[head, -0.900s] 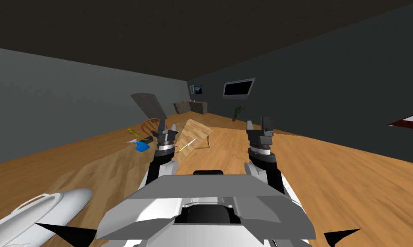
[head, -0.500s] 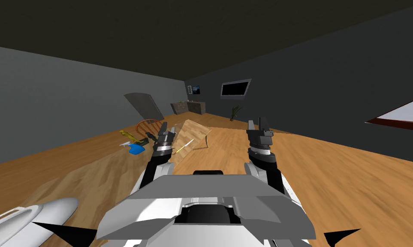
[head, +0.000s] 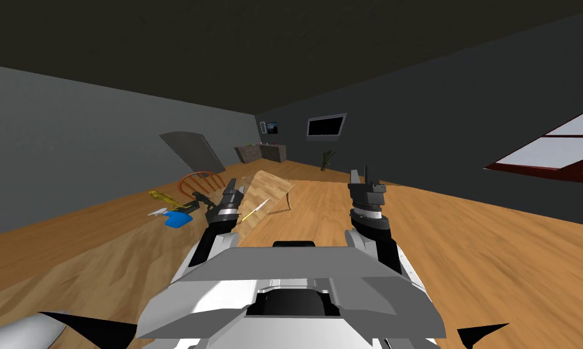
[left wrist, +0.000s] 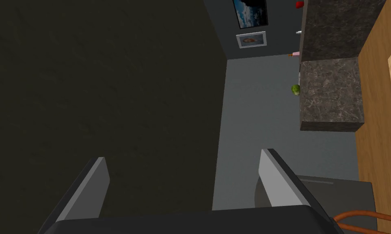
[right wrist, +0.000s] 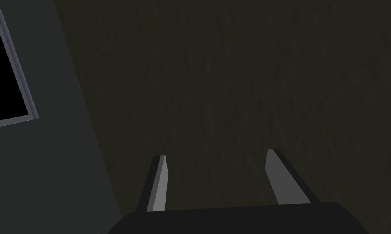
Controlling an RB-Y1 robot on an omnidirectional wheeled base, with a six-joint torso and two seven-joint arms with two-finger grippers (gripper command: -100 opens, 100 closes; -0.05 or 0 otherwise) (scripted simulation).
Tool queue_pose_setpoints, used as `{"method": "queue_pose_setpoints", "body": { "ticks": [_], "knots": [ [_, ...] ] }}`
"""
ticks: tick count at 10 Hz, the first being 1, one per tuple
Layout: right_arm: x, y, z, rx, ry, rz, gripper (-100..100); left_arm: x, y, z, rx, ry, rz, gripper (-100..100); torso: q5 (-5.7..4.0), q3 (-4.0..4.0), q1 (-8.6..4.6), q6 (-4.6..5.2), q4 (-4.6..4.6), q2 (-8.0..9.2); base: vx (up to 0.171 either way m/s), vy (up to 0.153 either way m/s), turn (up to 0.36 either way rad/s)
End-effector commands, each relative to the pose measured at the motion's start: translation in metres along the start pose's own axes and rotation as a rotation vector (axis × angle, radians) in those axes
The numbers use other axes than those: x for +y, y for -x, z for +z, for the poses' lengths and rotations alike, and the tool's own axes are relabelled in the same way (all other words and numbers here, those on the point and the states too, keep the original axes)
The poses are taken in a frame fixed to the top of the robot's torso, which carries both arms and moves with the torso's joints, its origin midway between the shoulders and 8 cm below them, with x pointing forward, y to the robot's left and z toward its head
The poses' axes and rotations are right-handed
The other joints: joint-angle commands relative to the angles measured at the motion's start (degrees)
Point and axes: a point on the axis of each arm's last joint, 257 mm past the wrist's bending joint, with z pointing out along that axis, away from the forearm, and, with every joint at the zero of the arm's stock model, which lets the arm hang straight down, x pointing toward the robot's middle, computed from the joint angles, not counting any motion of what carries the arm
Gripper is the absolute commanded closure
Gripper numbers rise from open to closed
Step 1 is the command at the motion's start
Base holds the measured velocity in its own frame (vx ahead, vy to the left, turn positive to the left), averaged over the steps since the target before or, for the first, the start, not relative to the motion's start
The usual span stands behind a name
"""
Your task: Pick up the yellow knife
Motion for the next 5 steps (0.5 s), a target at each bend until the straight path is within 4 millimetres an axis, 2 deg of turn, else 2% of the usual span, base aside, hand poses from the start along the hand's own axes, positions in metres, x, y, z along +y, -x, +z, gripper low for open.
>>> {"method": "queue_pose_setpoints", "body": {
  "ticks": [1, 3, 4, 5],
  "knots": [
    [0.0, 0.0, 0.0, 0.0, 0.0, 0.0, 0, 0.012, 0.009, -0.004, -0.006, 0.048, 0.007, -100, 0.0, 0.0, 0.0, 0.0, 0.0, 0.0, 0.06, -0.033, -0.051],
    [0.0, 0.0, 0.0, 0.0, 0.0, 0.0, 0, 0.053, 0.035, -0.017, -0.038, 0.177, 0.018, -100, 0.01, 0.03, 0.04, -0.01, 0.01, 0.06, 0.06, -0.036, -0.148],
    [0.0, 0.0, 0.0, 0.0, 0.0, 0.0, 0, 0.054, 0.035, -0.017, -0.038, 0.182, 0.018, -100, 0.01, 0.02, 0.05, -0.01, 0.01, 0.04, 0.052, -0.025, -0.053],
    [0.0, 0.0, 0.0, 0.0, 0.0, 0.0, 0, 0.076, 0.05, -0.027, -0.058, 0.254, 0.018, -100, 0.02, 0.03, 0.08, -0.02, 0.01, 0.06, 0.072, -0.033, -0.109]
  ]
}}
